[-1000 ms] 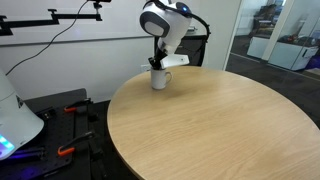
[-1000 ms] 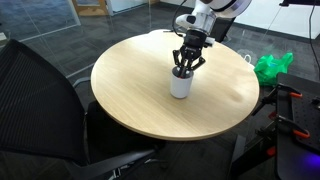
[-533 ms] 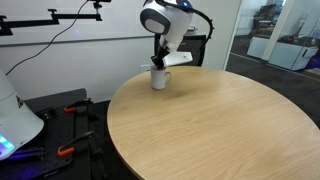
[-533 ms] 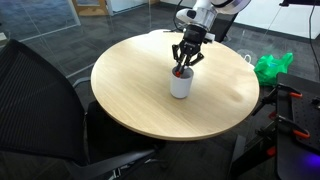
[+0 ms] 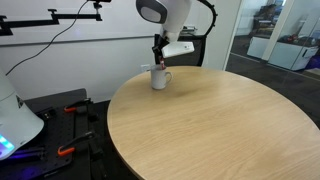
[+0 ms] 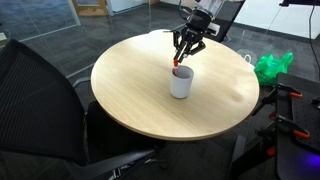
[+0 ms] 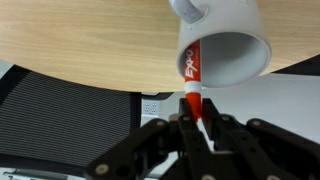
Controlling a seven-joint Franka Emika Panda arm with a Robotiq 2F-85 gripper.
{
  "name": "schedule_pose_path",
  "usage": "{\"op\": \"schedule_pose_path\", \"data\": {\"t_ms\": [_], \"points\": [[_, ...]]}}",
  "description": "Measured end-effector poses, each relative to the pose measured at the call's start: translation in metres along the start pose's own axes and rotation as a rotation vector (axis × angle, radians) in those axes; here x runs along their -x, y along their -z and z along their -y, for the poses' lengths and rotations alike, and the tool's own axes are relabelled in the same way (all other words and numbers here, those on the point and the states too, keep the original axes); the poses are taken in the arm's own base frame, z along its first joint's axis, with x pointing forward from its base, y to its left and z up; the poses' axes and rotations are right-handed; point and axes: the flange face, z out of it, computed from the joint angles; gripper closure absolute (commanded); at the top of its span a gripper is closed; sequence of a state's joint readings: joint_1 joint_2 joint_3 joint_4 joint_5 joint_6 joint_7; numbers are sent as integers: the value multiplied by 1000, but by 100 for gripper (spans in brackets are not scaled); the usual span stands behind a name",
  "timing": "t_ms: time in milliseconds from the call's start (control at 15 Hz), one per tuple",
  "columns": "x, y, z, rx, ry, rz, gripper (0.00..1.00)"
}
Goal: Put the marker in the mug and then remove it and put it on the table
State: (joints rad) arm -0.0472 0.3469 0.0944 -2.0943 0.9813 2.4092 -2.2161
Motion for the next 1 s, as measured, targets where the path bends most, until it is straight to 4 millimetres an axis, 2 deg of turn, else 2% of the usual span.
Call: {"op": "schedule_pose_path", "data": {"t_ms": [333,667,1000], "points": [[-21,32,10,66,10,-35,96],[-39,75,25,171,18,-27,96],[-41,124,41,311,-7,4,96]]}}
